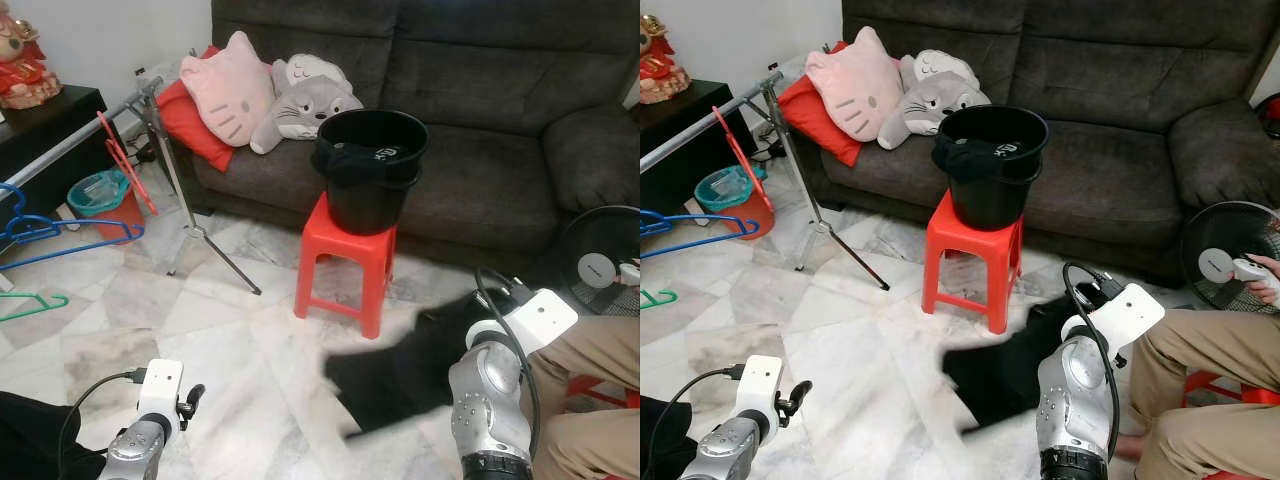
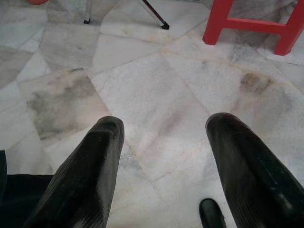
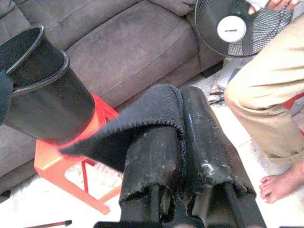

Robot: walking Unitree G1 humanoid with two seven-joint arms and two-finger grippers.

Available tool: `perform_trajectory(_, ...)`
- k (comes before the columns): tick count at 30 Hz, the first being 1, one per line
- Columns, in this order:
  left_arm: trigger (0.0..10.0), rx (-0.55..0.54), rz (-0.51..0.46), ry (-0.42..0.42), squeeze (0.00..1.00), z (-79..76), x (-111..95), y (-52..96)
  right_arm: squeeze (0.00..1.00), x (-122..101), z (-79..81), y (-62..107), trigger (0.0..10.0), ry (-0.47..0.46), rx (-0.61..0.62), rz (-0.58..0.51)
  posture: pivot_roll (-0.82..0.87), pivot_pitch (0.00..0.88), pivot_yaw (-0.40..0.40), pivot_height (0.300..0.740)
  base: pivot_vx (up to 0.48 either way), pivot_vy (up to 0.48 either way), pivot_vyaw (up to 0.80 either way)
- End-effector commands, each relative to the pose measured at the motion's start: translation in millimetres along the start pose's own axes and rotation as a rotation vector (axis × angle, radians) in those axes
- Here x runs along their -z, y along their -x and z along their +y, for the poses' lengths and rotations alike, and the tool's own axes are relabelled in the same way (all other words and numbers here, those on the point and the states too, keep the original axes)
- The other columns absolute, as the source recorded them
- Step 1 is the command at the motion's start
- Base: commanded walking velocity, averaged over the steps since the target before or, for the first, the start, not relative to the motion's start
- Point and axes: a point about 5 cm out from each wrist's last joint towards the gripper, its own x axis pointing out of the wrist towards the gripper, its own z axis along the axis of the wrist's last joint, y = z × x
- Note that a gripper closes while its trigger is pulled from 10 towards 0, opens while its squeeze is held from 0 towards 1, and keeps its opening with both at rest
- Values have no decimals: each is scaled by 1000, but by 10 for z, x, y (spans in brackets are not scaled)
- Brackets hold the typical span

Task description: Hang hanger

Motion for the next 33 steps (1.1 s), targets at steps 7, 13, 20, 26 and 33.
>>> perform_trajectory(7, 10000, -7, 46, -6, 0, 8, 114, 37, 0, -80, 50, -6, 10000, -16, 43, -18, -77, 0, 35, 740, 0, 0, 0)
perform_trajectory(13, 10000, -13, 77, -13, 0, 37, 209, 79, 0, -64, 55, 17, 10000, -22, 58, -16, -78, 0, 37, 740, 0, 0, 0)
perform_trajectory(20, 10000, -15, 95, -7, 0, 37, 248, 92, 0, 23, 134, 4, 10000, 71, -34, 43, -80, 0, 34, 740, 0, 0, 0)
perform_trajectory(26, 10000, -4, 111, -1, 0, -23, 284, 96, 0, 112, 213, 3, 10000, 212, -157, 88, -84, 0, 31, 740, 0, 0, 0)
perform_trajectory(33, 10000, 2, 132, 0, 0, -54, 330, 110, 0, 191, 366, -4, 10000, 558, -428, 101, -88, 0, 25, 740, 0, 0, 0)
